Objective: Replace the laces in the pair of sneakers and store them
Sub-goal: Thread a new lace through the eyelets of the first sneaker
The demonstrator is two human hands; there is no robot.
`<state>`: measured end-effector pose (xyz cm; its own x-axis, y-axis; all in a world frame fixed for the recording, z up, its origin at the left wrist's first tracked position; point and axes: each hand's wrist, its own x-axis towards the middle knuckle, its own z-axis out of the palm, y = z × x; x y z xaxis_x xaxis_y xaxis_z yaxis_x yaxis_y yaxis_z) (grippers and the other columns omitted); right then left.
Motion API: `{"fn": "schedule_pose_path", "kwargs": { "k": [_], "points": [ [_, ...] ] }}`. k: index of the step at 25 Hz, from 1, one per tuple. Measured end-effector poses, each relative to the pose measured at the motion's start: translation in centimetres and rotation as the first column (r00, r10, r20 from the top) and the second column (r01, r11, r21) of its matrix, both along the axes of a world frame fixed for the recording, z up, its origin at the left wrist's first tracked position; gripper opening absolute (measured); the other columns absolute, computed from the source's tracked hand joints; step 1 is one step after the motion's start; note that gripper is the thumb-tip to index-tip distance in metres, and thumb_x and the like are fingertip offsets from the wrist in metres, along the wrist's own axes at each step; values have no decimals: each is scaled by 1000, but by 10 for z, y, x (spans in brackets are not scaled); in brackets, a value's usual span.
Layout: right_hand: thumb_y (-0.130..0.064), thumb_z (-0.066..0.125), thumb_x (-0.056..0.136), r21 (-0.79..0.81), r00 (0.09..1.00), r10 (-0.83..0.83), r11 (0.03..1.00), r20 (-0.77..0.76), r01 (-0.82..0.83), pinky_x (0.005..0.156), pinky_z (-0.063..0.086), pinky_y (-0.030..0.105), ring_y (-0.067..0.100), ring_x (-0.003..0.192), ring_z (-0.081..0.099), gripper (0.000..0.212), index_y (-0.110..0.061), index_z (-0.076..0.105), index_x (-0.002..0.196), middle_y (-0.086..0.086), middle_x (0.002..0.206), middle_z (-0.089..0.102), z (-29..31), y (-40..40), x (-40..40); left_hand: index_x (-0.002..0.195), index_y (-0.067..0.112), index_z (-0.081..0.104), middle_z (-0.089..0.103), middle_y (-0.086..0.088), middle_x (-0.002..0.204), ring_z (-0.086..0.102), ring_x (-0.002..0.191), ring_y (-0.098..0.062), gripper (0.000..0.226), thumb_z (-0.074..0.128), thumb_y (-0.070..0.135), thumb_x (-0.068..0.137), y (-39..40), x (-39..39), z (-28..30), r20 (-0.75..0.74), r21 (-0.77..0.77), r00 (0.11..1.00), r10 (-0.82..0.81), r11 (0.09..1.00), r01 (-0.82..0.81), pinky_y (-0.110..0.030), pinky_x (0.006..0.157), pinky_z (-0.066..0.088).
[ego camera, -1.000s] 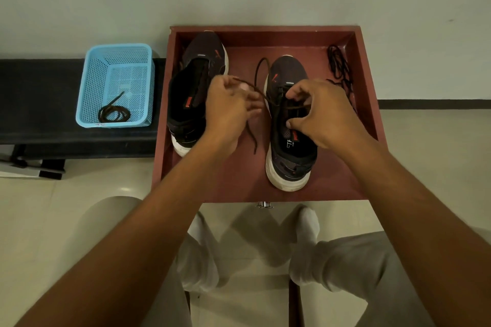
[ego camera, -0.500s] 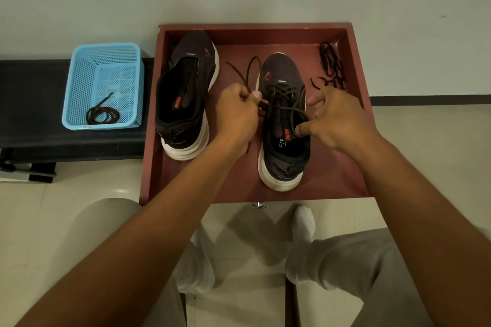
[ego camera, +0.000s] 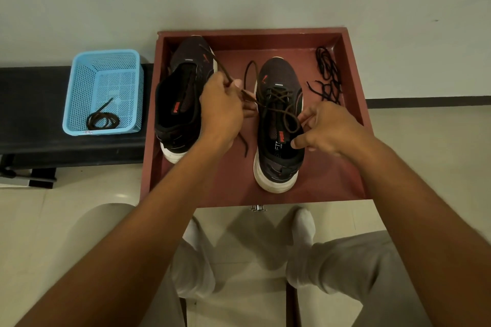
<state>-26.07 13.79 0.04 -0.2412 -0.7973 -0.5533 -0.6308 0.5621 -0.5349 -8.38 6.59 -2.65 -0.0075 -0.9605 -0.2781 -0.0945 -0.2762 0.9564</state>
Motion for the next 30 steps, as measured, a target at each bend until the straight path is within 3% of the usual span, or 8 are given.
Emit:
{"fn": "schedule_pose_path", "kwargs": {
  "k": [5, 7, 10, 14, 18, 22, 26, 30],
  "points": [
    [-3, 88, 75, 38, 1000, 0, 999, -26, 1, 73, 64, 35, 25, 73, 76, 33, -24, 63, 78, 7, 86, 75, 3, -4, 0, 90, 20, 51, 69, -8, 82, 71, 61, -20, 18, 49, 14, 107, -16, 21, 7, 76, -262, 962, 263, 936, -235, -36, 57, 62],
    [-9, 87, 77, 51, 999, 31, 998, -39, -29, 73, 63, 35, 25, 76, 76, 30, -25, 62, 79, 8, 86, 75, 4, -3, 3, 96, 18, 55, 71, -10, 87, 73, 67, -19, 12, 51, 19, 107, -11, 17, 0, 93, -213, 971, 219, 957, -196, -36, 61, 63],
    [-25, 87, 81, -13, 999, 21, 1000, -27, -21, 77, 60, 35, 18, 78, 71, 24, -28, 63, 81, 1, 87, 74, 4, -5, 3, 103, 15, 63, 74, -8, 94, 75, 81, -19, 18, 60, 33, 101, 7, 3, -18, 70, -4, 997, 16, 1000, -16, -41, 74, 64],
    [-37, 85, 81, -143, 996, -44, 989, -78, 32, 67, 52, 26, 12, 79, 68, 22, -24, 68, 87, -3, 86, 71, 2, -14, 5, 90, 9, 73, 77, -8, 88, 76, 87, -25, 21, 72, 30, 93, 21, -6, -29, 53, 144, 995, -83, 987, 75, -51, 86, 61],
    [-24, 82, 83, -180, 986, -38, 984, -160, 8, 71, 58, 31, 15, 74, 70, 12, -18, 71, 84, 1, 80, 72, 0, -18, 5, 85, 8, 66, 75, -11, 86, 75, 85, -30, 17, 70, 21, 93, 14, -7, -27, 94, 101, 994, -57, 994, 48, -53, 81, 62],
    [-23, 83, 82, -152, 979, -51, 988, -196, 21, 69, 54, 28, 16, 76, 68, 16, -18, 71, 91, 0, 87, 69, -1, -19, -1, 94, 7, 57, 73, -16, 83, 76, 78, -30, 15, 48, 9, 106, 9, -1, -12, -5, 81, 999, 44, 996, -44, -37, 69, 64],
    [-21, 83, 83, -130, 980, -63, 991, -189, 38, 75, 60, 34, 20, 77, 71, 16, -13, 72, 91, 3, 84, 71, -2, -21, -2, 96, 7, 55, 73, -19, 84, 76, 72, -30, 15, 45, 8, 107, 4, 13, -7, 45, 4, 994, 96, 995, -96, -34, 63, 63],
    [-22, 84, 80, -123, 979, -59, 992, -195, 36, 77, 61, 37, 20, 75, 71, 20, -13, 72, 92, 4, 83, 73, -2, -21, -3, 94, 8, 55, 70, -18, 86, 74, 69, -30, 12, 49, 12, 104, 7, 16, -18, 146, 144, 989, 18, 989, -39, -36, 59, 63]
  ]
}}
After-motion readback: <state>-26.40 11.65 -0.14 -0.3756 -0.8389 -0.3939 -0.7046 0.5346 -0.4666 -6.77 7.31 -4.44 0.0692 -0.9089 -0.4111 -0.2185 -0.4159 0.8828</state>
